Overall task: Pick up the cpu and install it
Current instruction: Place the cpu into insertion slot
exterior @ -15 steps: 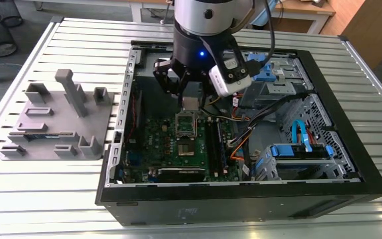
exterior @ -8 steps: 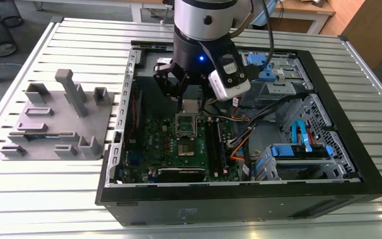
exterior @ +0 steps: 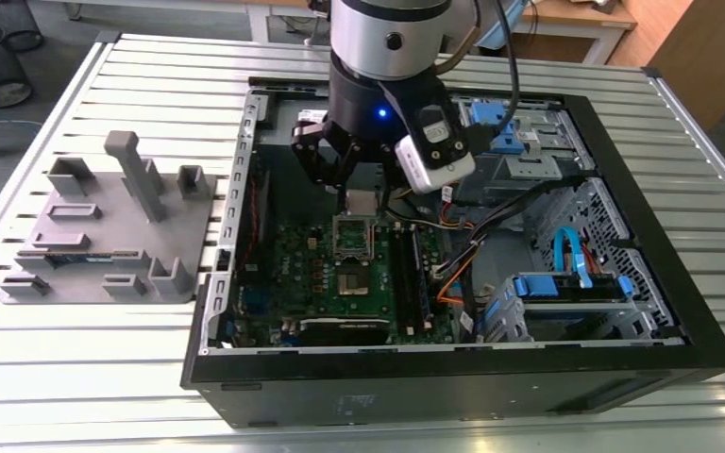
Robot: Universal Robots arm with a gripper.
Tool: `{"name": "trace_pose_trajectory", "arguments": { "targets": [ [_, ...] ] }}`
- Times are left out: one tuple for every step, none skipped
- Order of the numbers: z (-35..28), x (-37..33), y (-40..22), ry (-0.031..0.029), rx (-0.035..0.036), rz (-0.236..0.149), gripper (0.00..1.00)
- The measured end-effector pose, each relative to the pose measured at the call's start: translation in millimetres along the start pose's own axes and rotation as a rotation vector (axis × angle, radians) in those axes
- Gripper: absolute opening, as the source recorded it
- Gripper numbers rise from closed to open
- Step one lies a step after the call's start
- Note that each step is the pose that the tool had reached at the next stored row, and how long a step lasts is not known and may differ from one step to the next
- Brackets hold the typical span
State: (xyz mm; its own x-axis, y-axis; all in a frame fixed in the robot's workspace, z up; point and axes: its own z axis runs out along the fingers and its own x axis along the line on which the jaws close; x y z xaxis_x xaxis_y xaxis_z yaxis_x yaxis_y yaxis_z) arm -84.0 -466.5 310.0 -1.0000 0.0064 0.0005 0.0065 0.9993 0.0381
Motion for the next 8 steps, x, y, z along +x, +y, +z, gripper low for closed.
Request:
{"name": "trace_pose_trajectory", "arguments": {
  "targets": [
    [0.0,0.0,-0.4,0.0001,0.0,0.0,0.47],
    [0.0,0.0,-1.0,0.0,-0.0001,0.0,0.47],
    [-0.1,0.0,-1.6,0.0,0.0,0.0,0.47],
    [-0.1,0.0,-2.4,0.0,0.0,0.0,0.47],
    [-0.1,0.0,-3.1,0.0,-0.0001,0.0,0.47],
    [-0.1,0.0,-3.9,0.0,-0.0001,0.0,0.47],
    [-0.2,0.0,-4.6,0.0,0.0,0.0,0.47],
    [-0.2,0.0,-5.4,0.0,-0.0001,0.0,0.47]
  ]
}}
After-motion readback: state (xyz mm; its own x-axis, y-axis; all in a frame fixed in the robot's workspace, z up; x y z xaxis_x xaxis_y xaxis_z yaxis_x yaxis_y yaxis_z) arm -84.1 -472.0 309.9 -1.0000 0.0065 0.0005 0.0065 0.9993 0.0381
